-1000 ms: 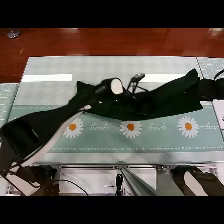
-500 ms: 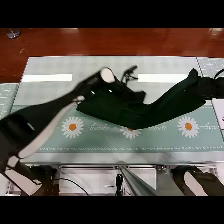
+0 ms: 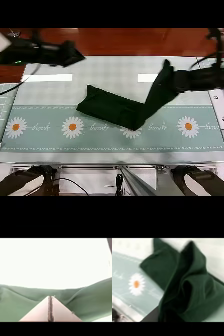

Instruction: Fold the shirts.

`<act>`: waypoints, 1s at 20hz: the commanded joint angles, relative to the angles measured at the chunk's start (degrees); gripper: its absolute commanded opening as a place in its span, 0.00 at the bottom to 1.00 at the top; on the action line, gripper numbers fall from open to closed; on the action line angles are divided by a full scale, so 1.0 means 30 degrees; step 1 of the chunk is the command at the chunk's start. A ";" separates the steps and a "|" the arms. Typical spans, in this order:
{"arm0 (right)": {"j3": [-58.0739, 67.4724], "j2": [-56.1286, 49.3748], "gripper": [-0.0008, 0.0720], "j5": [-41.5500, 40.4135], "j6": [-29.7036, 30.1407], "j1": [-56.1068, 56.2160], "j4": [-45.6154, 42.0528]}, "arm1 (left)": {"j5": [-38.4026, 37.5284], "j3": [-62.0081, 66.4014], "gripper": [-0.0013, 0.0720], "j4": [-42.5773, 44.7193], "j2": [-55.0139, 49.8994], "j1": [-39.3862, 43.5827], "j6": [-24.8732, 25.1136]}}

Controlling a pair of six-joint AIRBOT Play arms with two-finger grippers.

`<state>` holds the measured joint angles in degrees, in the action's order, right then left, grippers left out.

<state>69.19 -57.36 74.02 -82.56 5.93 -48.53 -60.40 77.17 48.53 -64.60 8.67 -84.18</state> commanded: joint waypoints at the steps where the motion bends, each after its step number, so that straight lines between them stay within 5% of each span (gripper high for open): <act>1: 0.0160 -0.3067 0.04 -0.4794 -0.0437 0.4539 0.0809 | 0.0525 -0.3665 0.05 0.1377 0.6382 -0.2339 0.0189; 4: 0.1690 -0.6484 0.04 -0.6914 -0.0954 0.6921 0.1005 | 0.0510 -0.6681 0.05 0.1421 1.0265 -0.3016 0.0182; 7: 0.4087 -0.9559 0.04 -0.6215 -0.1209 0.7949 0.1049 | 0.0459 -0.8852 0.05 0.1413 1.2247 -0.3038 -0.0051; 13: 0.6834 -1.2320 0.04 -0.3038 -0.1355 0.8561 0.1275 | 0.0488 -1.0112 0.05 0.1384 1.2225 -0.3031 -0.0189; 20: 0.6834 -1.4054 0.05 -0.5428 -0.1188 0.8553 0.2521 | 0.0488 -1.0156 0.05 0.1370 1.1387 -0.3002 -0.0182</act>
<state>89.32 -96.97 61.34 -86.37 31.51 -42.94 -58.92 46.96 52.66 -29.61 -0.34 -84.73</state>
